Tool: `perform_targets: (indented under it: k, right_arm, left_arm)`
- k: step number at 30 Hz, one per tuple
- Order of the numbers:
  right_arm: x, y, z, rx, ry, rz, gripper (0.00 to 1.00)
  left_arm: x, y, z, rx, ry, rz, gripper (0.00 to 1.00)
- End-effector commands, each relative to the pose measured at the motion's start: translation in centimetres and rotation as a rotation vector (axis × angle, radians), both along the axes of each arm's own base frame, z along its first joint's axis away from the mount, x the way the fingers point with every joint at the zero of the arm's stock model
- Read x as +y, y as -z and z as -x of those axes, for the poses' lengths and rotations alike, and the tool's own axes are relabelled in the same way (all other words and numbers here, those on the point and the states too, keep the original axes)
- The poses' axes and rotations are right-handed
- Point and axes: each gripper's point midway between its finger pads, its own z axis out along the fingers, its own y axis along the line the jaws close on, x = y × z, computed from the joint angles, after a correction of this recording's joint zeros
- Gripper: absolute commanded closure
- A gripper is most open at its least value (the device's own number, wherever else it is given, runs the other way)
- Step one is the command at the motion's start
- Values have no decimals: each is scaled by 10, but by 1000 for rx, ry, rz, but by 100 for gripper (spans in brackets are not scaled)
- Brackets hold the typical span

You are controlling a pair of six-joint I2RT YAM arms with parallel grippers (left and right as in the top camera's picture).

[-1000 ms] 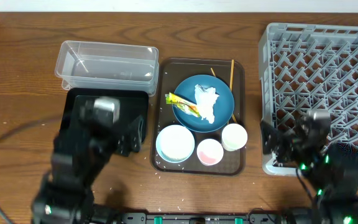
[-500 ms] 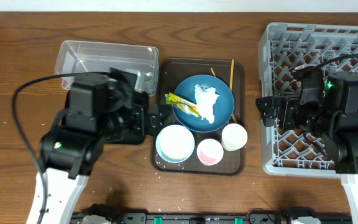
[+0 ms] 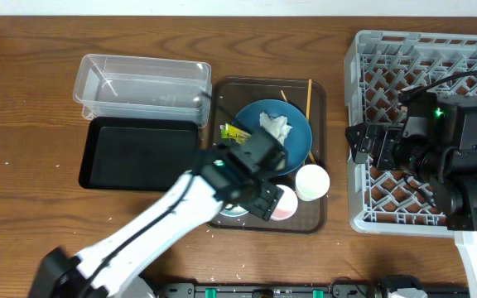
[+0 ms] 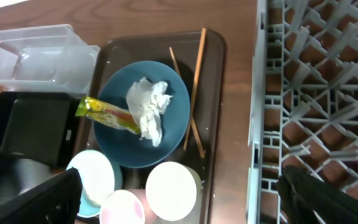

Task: Sort waste into correct bins and load items into the dishwasher rack
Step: 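Reach the left gripper to the pink cup and grasp it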

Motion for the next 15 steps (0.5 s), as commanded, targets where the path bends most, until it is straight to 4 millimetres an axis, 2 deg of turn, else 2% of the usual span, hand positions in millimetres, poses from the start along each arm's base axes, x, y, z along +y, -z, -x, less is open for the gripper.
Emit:
perform_targets:
  k: [1, 5, 9, 13, 15]
  right_arm:
    - [-5, -6, -1, -3, 44, -8, 1]
    - [-5, -5, -1, -1, 44, -7, 1]
    - [-5, -5, -1, 1, 44, -7, 1]
    - [-5, -5, -1, 1, 44, -7, 1]
    - [-5, -5, -1, 0, 44, -7, 1]
  left_arm:
    - [1, 18, -11, -31, -10, -94, 32]
    - [-7, 34, -17, -18, -9, -100, 34]
    - [-20, 45, -13, 37, 9, -60, 41]
    - [-25, 54, -11, 68, 16, -54, 54]
    - [-25, 56, -11, 73, 15, -60, 70]
